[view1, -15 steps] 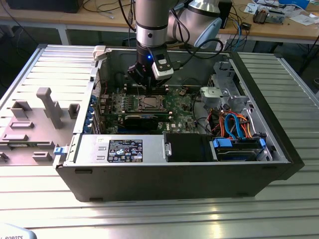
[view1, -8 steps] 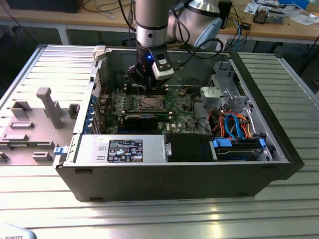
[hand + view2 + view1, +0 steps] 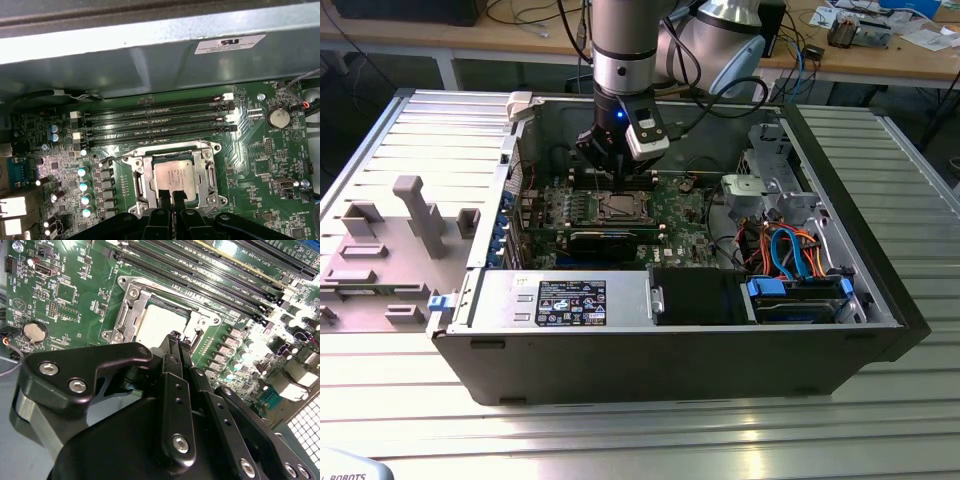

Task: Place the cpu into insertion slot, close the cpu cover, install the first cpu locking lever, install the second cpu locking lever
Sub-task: 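Install the first cpu locking lever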

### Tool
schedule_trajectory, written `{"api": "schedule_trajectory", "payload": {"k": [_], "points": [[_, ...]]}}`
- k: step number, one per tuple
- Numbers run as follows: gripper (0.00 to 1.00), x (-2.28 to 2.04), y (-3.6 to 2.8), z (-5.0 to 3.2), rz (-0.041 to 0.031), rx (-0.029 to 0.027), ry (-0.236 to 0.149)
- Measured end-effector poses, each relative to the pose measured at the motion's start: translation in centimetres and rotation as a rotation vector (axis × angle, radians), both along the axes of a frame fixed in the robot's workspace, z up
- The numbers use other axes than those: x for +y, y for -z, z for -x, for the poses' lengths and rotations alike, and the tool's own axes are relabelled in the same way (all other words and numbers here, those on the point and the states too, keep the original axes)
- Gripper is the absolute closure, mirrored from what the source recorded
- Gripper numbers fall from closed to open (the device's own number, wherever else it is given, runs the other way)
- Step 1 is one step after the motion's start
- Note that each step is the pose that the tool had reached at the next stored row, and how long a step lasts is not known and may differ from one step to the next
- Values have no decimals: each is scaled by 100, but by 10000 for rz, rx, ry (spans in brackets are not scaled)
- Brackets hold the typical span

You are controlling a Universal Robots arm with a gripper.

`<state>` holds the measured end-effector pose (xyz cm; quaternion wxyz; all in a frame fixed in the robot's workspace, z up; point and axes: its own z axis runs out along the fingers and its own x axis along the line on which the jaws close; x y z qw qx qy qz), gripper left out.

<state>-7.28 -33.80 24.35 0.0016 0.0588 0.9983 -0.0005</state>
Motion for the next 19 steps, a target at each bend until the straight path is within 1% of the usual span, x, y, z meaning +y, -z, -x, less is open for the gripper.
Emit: {"api": "schedule_trajectory", "payload": {"k": [19], "points": [[84, 0, 0, 0, 0, -1, -222]]}}
